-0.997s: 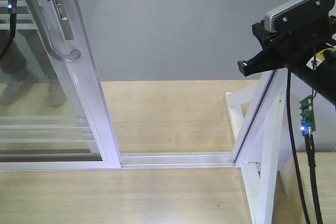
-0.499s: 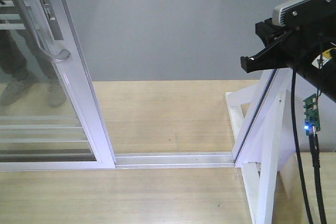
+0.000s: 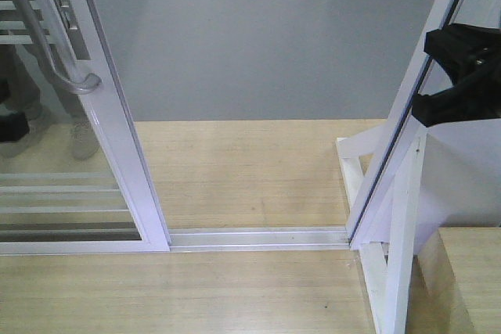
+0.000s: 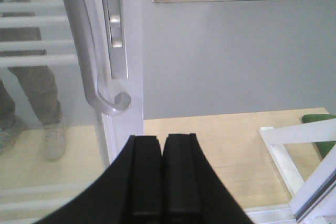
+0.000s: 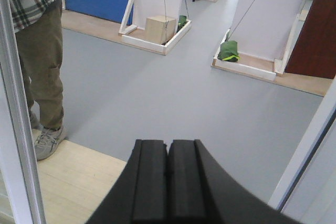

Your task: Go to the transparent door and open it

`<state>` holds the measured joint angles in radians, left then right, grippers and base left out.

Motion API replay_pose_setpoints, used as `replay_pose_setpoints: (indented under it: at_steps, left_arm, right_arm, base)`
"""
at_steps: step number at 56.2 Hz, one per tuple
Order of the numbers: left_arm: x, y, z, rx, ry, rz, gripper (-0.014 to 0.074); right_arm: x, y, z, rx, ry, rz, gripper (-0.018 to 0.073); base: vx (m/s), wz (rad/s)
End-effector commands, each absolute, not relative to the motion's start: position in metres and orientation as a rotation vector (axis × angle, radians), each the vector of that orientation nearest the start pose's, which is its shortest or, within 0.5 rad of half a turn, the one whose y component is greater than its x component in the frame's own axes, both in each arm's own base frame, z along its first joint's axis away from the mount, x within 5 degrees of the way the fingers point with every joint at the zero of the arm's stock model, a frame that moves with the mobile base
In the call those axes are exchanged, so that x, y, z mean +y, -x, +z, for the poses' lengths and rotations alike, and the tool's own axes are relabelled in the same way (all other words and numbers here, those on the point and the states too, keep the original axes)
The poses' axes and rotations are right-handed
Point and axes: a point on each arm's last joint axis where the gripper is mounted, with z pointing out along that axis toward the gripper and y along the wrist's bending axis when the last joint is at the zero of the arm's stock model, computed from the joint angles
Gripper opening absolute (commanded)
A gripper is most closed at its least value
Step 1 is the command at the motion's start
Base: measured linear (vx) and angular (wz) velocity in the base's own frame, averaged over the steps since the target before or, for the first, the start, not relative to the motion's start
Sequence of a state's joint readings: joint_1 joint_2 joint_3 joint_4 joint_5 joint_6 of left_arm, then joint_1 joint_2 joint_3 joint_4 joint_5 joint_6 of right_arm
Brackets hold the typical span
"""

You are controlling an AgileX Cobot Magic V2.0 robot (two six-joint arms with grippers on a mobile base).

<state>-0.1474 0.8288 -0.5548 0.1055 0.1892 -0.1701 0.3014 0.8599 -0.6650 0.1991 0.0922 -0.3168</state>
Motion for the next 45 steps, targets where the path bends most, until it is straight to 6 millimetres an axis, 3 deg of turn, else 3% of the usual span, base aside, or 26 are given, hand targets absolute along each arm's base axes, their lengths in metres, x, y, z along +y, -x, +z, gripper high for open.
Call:
replay_pose_setpoints:
  at_steps: [1, 15, 23, 30, 45]
  left_arm:
    - [-0.022, -0.152, 0.304, 1.819, -0.044, -0.166, 0.0]
    - [-0.014, -0.1, 0.288, 1.758, -0.016, -0.193, 0.0]
    - [-0.011, -0.08, 0.295, 1.651, -0.026, -0.192, 0.0]
    - [-0.011, -0.075, 0.296, 1.631, -0.039, -0.18, 0.0]
    - [-0.011, -0.077, 0.291, 1.622, -0.038, -0.183, 0.0]
  right_arm:
    - [0.05, -0.161, 0.351, 1.612, 0.342, 0.139, -0.0005]
    - [0.033, -0.105, 0.319, 1.552, 0.335, 0.145, -0.0005]
    - [0.027, -0.081, 0.297, 1.546, 0.346, 0.15, -0.0005]
    - [0.023, -0.072, 0.286, 1.483, 0.335, 0.134, -0.0005]
    - [0.021, -0.071, 0.289, 1.395, 0.294, 0.128, -0.0004]
  base:
    - [0.0, 0.0]
    - [0.0, 0.0]
    - [0.0, 0.0]
    - [0.0, 0.0]
    - [0.0, 0.0]
